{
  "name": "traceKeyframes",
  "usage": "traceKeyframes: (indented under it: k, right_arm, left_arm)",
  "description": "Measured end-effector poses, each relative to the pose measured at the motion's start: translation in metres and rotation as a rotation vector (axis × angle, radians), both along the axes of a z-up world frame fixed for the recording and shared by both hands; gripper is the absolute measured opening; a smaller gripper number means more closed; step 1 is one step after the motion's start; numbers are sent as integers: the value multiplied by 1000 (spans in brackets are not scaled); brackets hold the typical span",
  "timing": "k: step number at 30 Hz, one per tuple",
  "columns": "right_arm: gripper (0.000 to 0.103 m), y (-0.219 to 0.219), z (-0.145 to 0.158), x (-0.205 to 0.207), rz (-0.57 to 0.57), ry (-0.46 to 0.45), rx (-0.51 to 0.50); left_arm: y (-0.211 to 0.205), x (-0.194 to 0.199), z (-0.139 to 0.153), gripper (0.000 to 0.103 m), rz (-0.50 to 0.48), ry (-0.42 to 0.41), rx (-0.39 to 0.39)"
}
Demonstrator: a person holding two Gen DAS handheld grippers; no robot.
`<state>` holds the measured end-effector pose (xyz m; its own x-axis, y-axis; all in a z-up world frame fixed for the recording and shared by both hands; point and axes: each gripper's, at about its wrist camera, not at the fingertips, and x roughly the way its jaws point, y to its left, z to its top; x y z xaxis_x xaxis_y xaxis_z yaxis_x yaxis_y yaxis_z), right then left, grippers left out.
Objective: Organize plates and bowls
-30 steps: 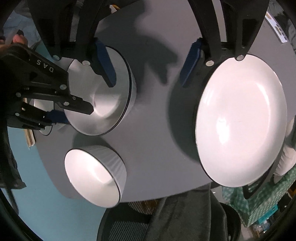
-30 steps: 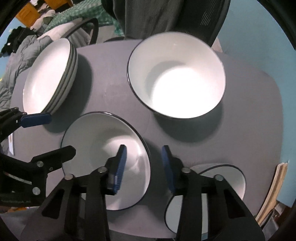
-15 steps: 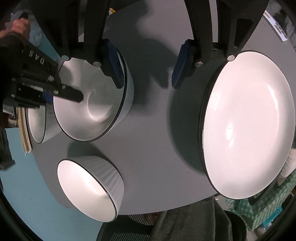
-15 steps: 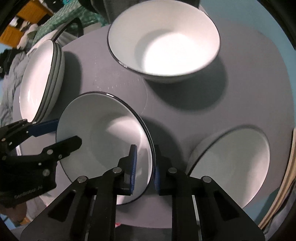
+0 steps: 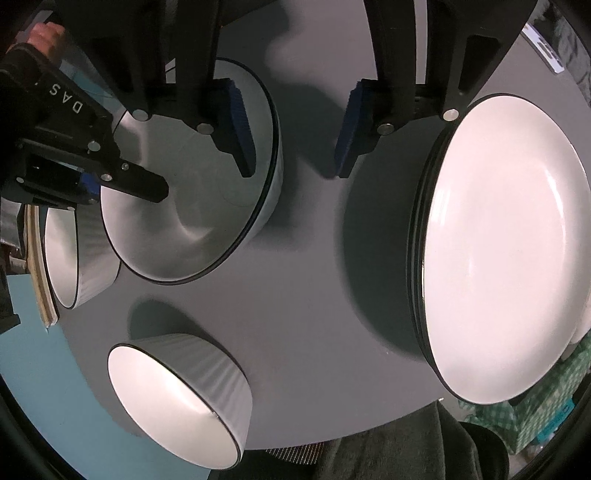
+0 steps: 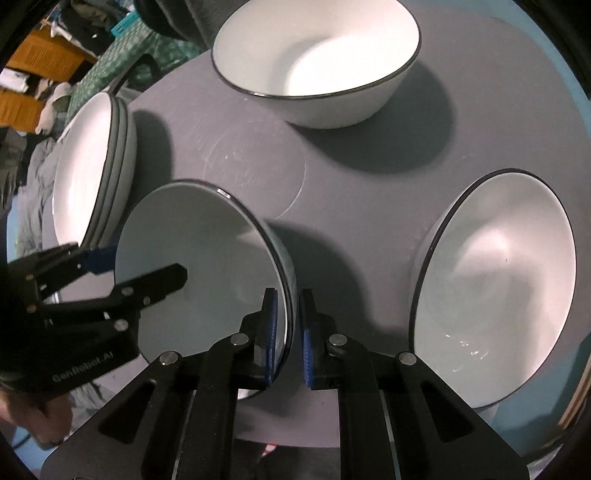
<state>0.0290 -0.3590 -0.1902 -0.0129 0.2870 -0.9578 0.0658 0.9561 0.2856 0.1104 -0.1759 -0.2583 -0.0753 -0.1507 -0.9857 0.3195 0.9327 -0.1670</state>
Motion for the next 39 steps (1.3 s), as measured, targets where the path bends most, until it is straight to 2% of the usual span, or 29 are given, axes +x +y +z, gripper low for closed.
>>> traceKeyframes:
  k: [4, 8, 12, 15, 26, 31, 39]
  right_arm:
    - [11, 10, -4, 6, 8, 9, -11]
    - [11, 19, -8, 14, 16, 12, -22]
    - [11, 19, -7, 14, 13, 5, -37]
    - [8, 32, -9, 21, 32, -5, -67]
    - [7, 41, 1, 35, 20, -6, -62]
    - [7, 39, 5, 37, 24, -26, -65]
    - [7, 26, 34, 43, 8, -66, -68]
  left_arm:
    - [-4, 1, -3, 38, 10, 20, 5]
    - [-3, 0, -3, 33, 20, 28, -21]
    - [-3, -3, -2, 11, 20, 41, -51]
    - [-9, -10, -1, 10, -2, 18, -24]
    - [-14, -14, 16, 9, 6, 11, -19]
    - [-15, 6, 22, 9, 15, -2, -31]
    - [-24, 12, 52, 9, -6, -45, -56]
